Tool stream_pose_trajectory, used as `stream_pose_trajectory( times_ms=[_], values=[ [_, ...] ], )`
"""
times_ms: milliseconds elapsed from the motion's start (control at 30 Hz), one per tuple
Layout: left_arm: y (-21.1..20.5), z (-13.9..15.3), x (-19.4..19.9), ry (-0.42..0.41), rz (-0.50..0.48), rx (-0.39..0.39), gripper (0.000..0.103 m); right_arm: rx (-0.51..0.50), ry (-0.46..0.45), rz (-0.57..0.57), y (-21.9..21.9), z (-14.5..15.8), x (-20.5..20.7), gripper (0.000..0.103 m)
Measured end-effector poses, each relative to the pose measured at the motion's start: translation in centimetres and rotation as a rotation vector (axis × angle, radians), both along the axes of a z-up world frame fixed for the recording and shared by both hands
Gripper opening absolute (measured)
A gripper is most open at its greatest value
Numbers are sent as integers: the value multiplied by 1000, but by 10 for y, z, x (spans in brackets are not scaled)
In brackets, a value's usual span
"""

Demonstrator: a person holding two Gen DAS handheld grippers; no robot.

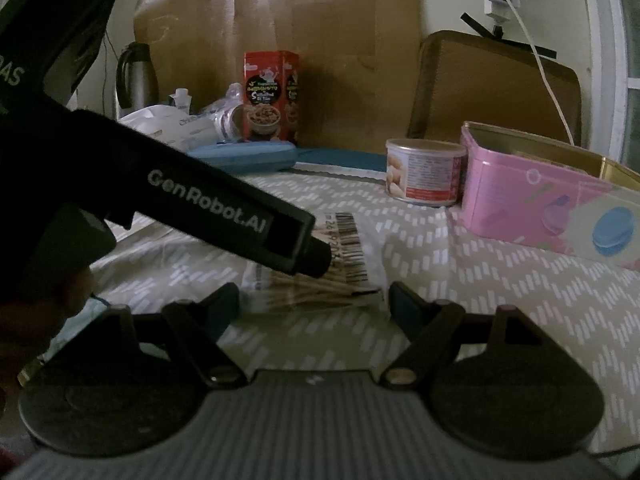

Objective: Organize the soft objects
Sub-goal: 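Carry the cotton-swab packet with both grippers toward the pink tin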

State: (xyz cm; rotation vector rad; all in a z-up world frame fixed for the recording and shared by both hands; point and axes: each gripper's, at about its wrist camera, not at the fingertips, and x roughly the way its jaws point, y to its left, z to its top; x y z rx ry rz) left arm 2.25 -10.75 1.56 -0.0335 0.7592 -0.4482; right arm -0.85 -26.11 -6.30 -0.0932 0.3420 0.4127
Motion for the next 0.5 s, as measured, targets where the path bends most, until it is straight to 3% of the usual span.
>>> stream_pose_trajectory(
  times_ms=[167,300,500],
  values=[
    [0,0,-1,1,-4,0,81,-8,-7,0,1,0,-3,75],
    [-6,2,-4,8,-38,-1,71,-11,-7,0,-2,0,-6,72],
    [-36,3,-10,3,-108,41,71,-1,-9,-51,-21,-2,-15,72]
  ],
)
